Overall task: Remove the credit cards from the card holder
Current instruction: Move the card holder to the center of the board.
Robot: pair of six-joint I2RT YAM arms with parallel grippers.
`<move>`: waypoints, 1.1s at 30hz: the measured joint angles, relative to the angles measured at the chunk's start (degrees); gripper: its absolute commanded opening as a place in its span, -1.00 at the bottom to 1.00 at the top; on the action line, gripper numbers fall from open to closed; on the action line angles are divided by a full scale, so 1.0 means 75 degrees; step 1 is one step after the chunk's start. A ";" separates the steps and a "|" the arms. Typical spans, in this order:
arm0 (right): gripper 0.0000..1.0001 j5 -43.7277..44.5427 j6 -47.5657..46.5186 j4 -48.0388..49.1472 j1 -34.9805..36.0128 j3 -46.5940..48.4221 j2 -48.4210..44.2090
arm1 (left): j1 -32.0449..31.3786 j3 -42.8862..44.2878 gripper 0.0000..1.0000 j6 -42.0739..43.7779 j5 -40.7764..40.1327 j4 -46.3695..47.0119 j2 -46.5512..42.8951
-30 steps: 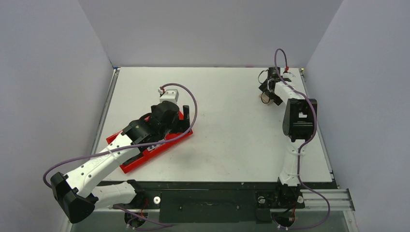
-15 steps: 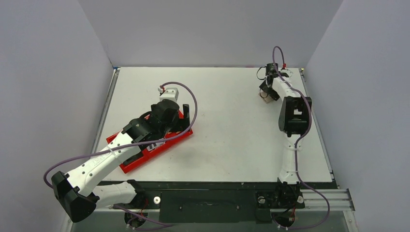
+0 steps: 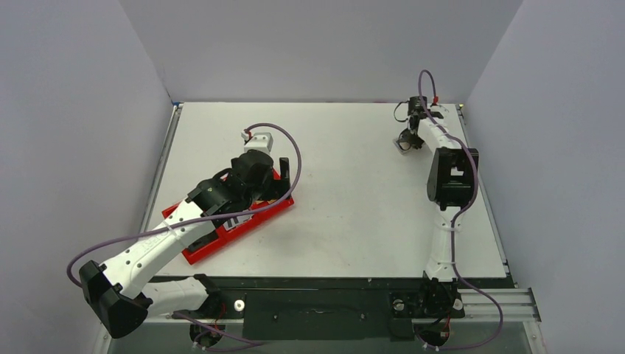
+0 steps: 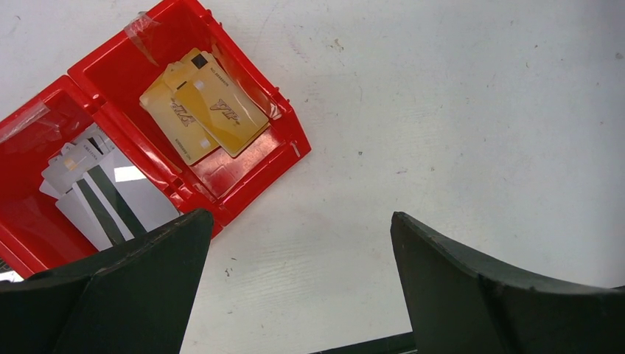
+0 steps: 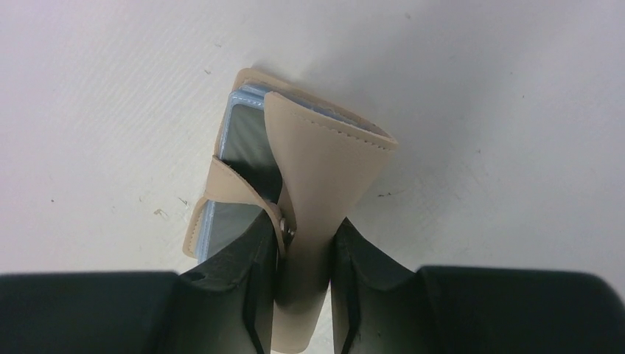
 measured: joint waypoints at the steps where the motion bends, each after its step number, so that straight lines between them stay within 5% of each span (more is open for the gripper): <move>1: -1.00 -0.0012 0.0000 0.0131 0.0006 -0.0184 -0.0085 | 0.0000 0.0000 0.80 -0.0003 0.0017 0.0003 0.0017; 21: -1.00 -0.0903 -0.0125 0.1699 0.2218 -0.5566 -0.3657 | 0.0125 -0.0061 0.80 -0.0242 0.0242 0.0108 0.0396; 28: -0.99 -0.1425 -0.0023 0.2559 0.4007 -0.7729 -0.5316 | 0.0195 -0.0466 0.80 -0.0388 0.0370 0.0227 0.0632; 30: -0.89 -0.1623 -0.0038 0.2766 0.4590 -0.8195 -0.5735 | 0.0198 -0.0609 0.80 -0.0455 0.0440 0.0256 0.0691; 33: -0.46 -0.2020 -0.0146 0.3013 0.5365 -0.8845 -0.6304 | 0.0213 -0.0848 0.80 -0.0536 0.0595 0.0408 0.0726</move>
